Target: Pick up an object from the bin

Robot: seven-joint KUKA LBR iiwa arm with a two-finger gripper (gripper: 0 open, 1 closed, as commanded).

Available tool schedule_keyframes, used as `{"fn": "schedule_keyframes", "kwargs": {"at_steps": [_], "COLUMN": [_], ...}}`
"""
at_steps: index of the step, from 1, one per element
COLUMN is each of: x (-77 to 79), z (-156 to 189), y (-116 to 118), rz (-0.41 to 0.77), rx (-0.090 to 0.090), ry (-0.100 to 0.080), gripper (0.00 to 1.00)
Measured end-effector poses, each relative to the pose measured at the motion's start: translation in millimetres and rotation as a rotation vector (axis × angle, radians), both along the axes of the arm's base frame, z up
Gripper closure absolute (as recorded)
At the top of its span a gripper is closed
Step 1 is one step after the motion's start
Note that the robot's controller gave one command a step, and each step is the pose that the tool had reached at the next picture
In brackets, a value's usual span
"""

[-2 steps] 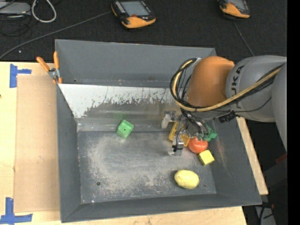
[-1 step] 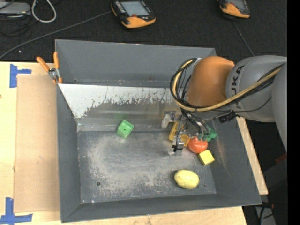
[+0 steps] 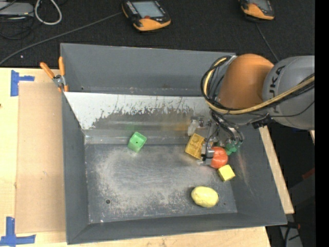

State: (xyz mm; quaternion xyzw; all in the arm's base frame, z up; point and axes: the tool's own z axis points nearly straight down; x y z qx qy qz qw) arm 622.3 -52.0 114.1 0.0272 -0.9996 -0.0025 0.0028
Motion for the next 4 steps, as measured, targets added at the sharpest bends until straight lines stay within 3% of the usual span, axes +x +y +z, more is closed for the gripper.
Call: {"fn": "schedule_keyframes", "kwargs": {"at_steps": [1, 2, 3, 4], "x": [-0.5, -5.7, -2.1, -2.1], "z": [5, -17, -33, -33], "y": [13, -40, -80, -80], "rz": [0.019, 0.110, 0.205, 0.204], "rx": [0.003, 0.003, 0.009, 0.009], "ry": [0.003, 0.001, -0.003, -0.003], "gripper": [0.00, 0.00, 1.00, 1.00]}}
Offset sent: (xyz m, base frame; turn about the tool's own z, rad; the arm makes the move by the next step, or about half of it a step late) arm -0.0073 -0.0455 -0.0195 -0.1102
